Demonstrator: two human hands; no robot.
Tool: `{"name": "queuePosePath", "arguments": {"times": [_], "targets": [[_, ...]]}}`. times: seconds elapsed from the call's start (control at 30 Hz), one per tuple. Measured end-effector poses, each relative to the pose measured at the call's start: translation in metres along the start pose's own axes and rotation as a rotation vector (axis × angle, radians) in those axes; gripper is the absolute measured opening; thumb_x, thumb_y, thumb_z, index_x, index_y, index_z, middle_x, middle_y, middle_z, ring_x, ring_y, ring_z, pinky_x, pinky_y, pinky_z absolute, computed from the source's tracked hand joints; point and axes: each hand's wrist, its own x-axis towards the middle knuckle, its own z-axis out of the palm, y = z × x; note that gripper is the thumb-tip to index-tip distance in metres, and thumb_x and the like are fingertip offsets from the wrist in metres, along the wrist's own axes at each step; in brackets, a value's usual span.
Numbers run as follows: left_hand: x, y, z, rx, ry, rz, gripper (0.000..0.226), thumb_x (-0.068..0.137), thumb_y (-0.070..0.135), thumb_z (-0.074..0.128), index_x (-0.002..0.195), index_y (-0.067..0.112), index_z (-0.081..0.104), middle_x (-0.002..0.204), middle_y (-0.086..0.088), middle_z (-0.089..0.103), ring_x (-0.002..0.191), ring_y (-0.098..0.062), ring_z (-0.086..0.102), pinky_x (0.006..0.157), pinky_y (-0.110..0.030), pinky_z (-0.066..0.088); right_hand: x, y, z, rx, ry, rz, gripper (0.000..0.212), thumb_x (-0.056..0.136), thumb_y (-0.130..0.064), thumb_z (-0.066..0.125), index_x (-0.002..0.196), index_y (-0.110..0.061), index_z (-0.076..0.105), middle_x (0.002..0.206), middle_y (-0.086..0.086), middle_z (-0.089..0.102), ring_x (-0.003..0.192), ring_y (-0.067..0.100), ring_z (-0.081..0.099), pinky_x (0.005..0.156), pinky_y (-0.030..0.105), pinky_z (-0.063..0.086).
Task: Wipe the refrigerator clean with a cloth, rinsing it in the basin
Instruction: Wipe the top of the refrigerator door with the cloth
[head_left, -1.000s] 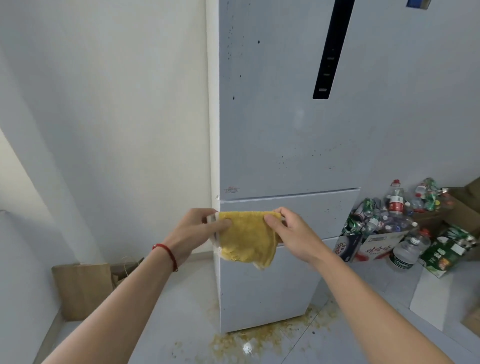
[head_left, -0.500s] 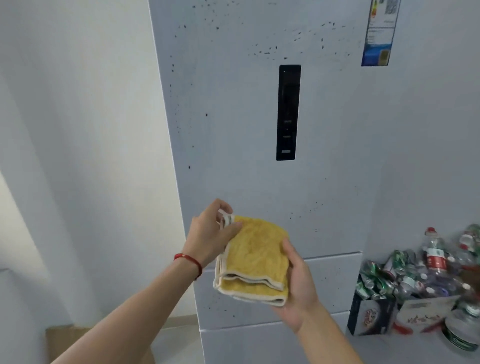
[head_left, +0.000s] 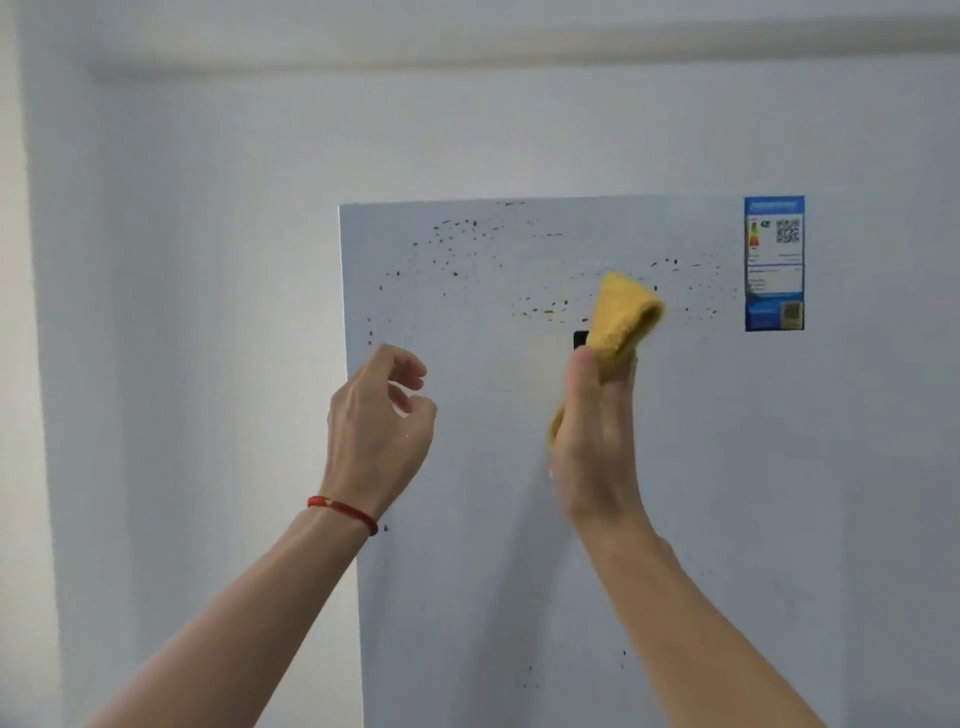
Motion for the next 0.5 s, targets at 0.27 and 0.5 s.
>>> {"name": "queuePosePath", "arguments": {"times": [0.27, 0.5], "targets": [[0.08, -0.026, -0.048, 0.013, 0.058, 0.064, 0.024, 0.082, 0.008, 0.062, 0.101, 0.021, 0.063, 0.102, 0.006, 0.063, 0.09, -0.013, 0.058, 0.084, -0.033, 0.047, 0.091, 0.037, 0.115, -1.126, -0.355, -0.342, 0.08, 0.098, -0.075, -0.001, 0.164, -0.032, -0.012, 0.171, 0.007, -0.027, 0.156, 0.033, -0.028, 0.12, 0.068, -0.011], [0.138, -0.038, -0.07, 0.023, -0.007, 0.101, 0.034, 0.09, 0.01, 0.058, 0.123, 0.02, 0.06, 0.121, 0.007, 0.054, 0.116, -0.018, 0.053, 0.095, -0.029, 0.042, 0.135, 0.031, 0.125, -1.272, -0.069, -0.514, 0.058, 0.098, -0.053, 0.047, 0.146, -0.022, 0.045, 0.155, 0.016, 0.037, 0.147, 0.043, 0.032, 0.119, 0.071, 0.015]]}}
